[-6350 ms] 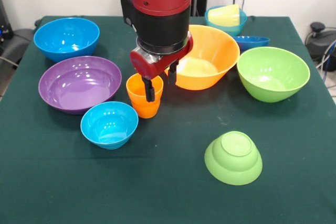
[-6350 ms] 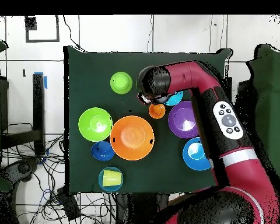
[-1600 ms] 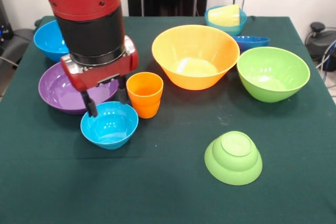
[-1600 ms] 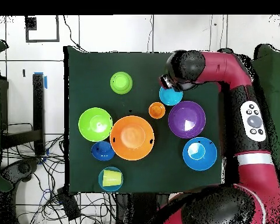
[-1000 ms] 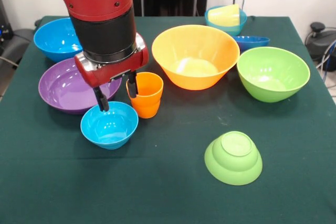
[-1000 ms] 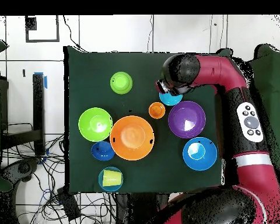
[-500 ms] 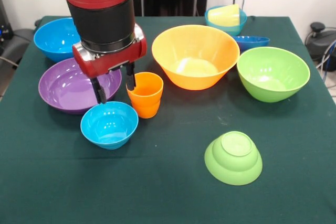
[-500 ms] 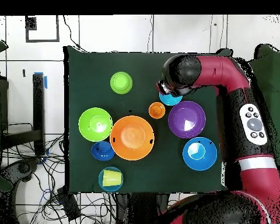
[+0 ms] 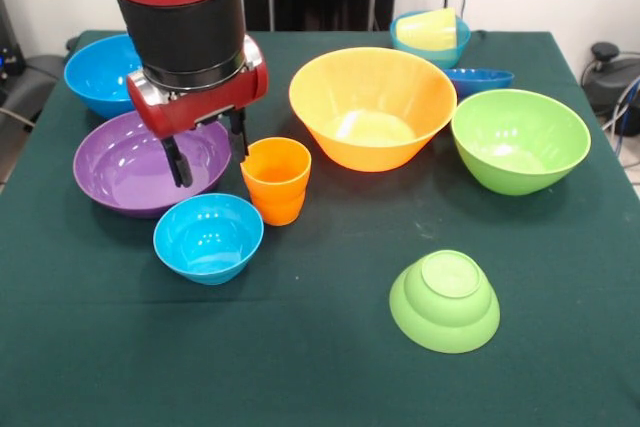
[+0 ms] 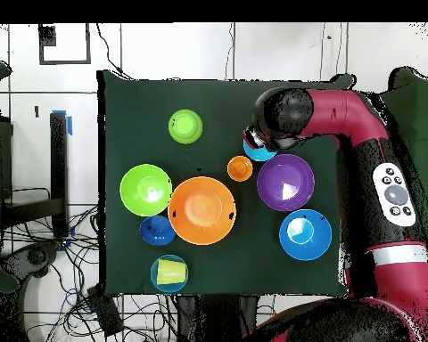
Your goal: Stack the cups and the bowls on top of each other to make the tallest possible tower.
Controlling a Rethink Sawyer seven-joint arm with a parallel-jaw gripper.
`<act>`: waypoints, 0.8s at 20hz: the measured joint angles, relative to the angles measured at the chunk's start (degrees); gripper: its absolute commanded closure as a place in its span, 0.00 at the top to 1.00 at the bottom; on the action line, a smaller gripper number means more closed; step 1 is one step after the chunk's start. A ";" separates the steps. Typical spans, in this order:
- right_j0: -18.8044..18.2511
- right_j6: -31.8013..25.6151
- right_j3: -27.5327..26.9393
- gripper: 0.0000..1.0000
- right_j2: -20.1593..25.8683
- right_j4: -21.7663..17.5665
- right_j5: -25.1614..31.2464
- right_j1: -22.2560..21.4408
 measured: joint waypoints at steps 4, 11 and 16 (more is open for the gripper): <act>-0.30 0.00 0.65 1.00 0.00 0.00 -0.01 -0.35; -0.51 0.00 2.35 1.00 -0.03 -0.08 -1.62 -0.41; -0.51 0.00 3.59 1.00 -0.40 -0.27 -3.96 -0.35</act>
